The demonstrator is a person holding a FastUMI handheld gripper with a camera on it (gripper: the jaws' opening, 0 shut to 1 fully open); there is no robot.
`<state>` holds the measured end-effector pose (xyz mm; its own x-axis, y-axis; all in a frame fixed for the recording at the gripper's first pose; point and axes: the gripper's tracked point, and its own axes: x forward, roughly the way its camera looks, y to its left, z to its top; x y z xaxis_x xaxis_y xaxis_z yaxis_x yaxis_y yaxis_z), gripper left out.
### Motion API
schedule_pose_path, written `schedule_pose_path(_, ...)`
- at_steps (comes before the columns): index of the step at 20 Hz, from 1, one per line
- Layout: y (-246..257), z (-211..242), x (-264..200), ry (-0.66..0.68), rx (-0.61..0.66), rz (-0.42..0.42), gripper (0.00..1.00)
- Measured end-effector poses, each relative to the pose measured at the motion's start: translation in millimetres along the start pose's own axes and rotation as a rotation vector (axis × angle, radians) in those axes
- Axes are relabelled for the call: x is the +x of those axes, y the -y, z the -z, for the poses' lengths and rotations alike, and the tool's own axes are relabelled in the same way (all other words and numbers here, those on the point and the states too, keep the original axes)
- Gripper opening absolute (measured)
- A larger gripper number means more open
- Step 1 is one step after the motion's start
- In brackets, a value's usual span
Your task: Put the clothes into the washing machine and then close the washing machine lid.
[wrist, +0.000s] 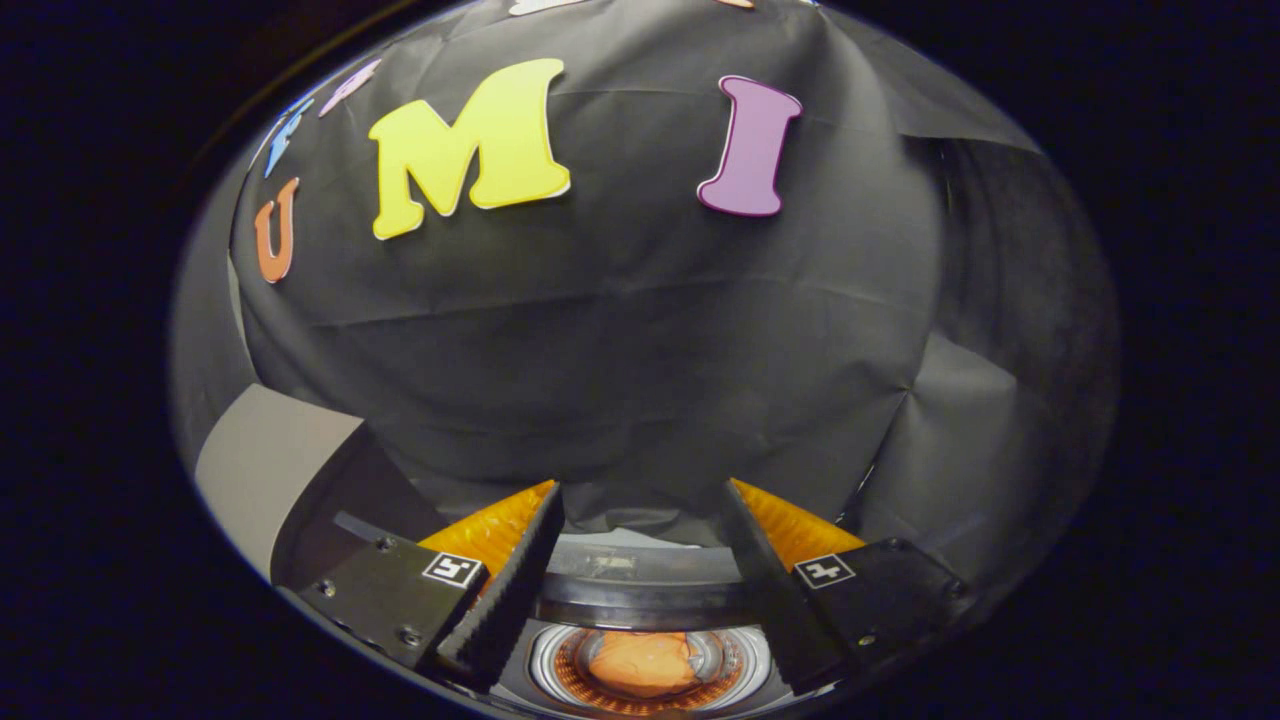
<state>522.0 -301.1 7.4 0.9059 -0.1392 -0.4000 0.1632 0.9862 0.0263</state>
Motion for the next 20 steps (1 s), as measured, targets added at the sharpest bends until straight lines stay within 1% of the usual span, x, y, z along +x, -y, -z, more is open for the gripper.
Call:
schedule_pose_path(10, 0, 30, -36, 0.132, 0.002, 0.014, 0.98)
schedule_pose_path(15, -2, 48, -49, 0.169, 0.002, 0.017, 0.98)
schedule_pose_path(20, 1, 79, -63, 0.184, 0.005, 0.017, 0.98)
